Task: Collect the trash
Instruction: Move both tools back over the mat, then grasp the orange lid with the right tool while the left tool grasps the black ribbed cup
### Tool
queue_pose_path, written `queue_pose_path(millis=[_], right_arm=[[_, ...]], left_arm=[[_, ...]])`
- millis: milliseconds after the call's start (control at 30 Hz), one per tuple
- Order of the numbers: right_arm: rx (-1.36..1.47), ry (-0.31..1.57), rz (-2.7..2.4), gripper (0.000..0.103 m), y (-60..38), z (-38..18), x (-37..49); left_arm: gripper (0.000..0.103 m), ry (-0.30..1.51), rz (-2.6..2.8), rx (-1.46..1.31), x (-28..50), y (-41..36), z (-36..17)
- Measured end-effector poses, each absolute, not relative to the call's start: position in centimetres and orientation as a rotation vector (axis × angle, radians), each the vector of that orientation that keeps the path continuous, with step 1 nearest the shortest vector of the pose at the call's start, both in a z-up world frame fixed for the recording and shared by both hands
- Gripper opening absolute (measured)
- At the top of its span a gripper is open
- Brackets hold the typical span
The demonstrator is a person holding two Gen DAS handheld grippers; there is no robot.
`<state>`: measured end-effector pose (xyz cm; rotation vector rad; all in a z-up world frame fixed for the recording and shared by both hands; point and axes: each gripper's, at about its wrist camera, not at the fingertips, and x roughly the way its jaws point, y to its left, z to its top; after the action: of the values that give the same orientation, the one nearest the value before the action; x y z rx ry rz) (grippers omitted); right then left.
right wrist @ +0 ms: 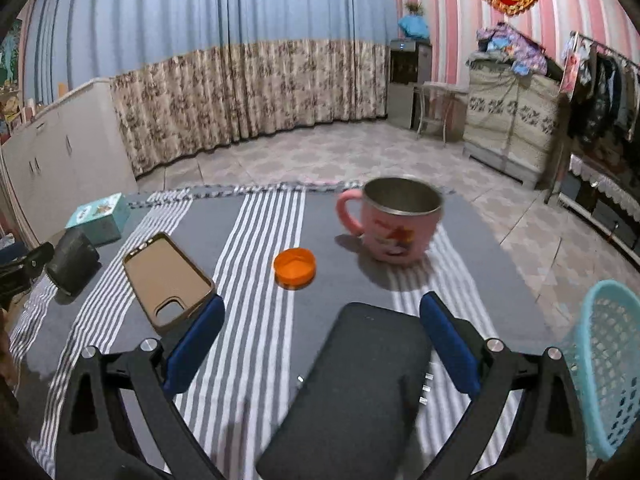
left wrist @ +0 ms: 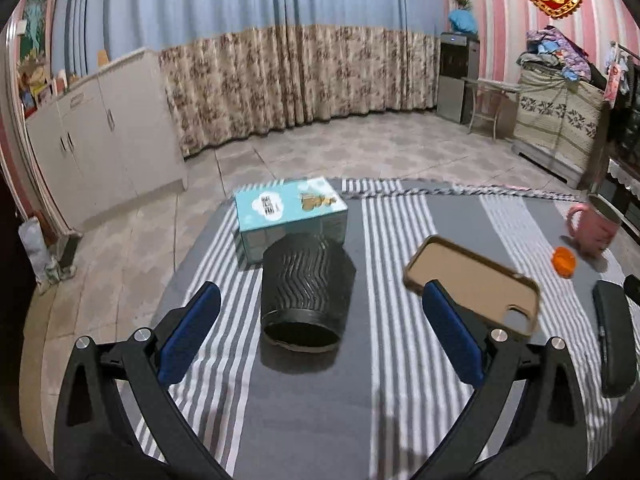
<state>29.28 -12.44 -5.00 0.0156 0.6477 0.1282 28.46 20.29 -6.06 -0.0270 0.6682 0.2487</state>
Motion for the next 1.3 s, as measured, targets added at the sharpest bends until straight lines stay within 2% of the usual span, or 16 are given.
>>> queue_pose_path(millis=[300,567,667,733,867,933,1000,1067,1100,1167,1300], right_arm=[[-0.004,0.807,0.099,0.095,-10.7,-8.0,35.0],[-0.009,0.872,0.050,0.094,-9.2,-8.3,37.9],[0.004,0.912,0.033,0.089,-8.8,-8.6,39.1],[0.019,0.942,0.023,0.077,-8.9,-8.9,39.9],[0.033,0.966,0.019,0.068,-8.8,-9.4,40.6],[0.027,0.961,0.028,0.059,-8.5,-9.5,40.6],[0.025,0.953,0.035,0.051,-8.5,-9.5,40.4],[0.025,0.940,0.038,0.041,-8.5,-9.4,40.0],[0.024,0.936,0.041,0.040,-8.3,-9.4,39.9],[0.026,0.926,0.047,0.040,-8.3,-9.3,39.6],[0.031,0.889,0.060,0.040,-8.6,-8.6,38.9]], left_arm=[[0.098,0.729,0.267,-0.065,32.1,22.1,-8.8],[0.097,0.762,0.288,-0.102,33.2,23.1,-10.2],[0.097,0.780,0.289,-0.115,33.7,23.4,-10.6],[0.097,0.782,0.287,-0.118,33.9,23.4,-10.7],[0.097,0.790,0.279,-0.119,34.2,23.4,-10.8],[0.097,0.801,0.266,-0.131,34.3,23.5,-11.1],[0.092,0.808,0.258,-0.143,34.3,23.8,-11.3],[0.082,0.817,0.243,-0.159,34.5,23.9,-11.4],[0.080,0.823,0.230,-0.167,34.5,23.9,-11.5],[0.067,0.831,0.219,-0.174,34.6,24.0,-11.7],[0.066,0.821,0.220,-0.165,34.3,23.9,-11.6]])
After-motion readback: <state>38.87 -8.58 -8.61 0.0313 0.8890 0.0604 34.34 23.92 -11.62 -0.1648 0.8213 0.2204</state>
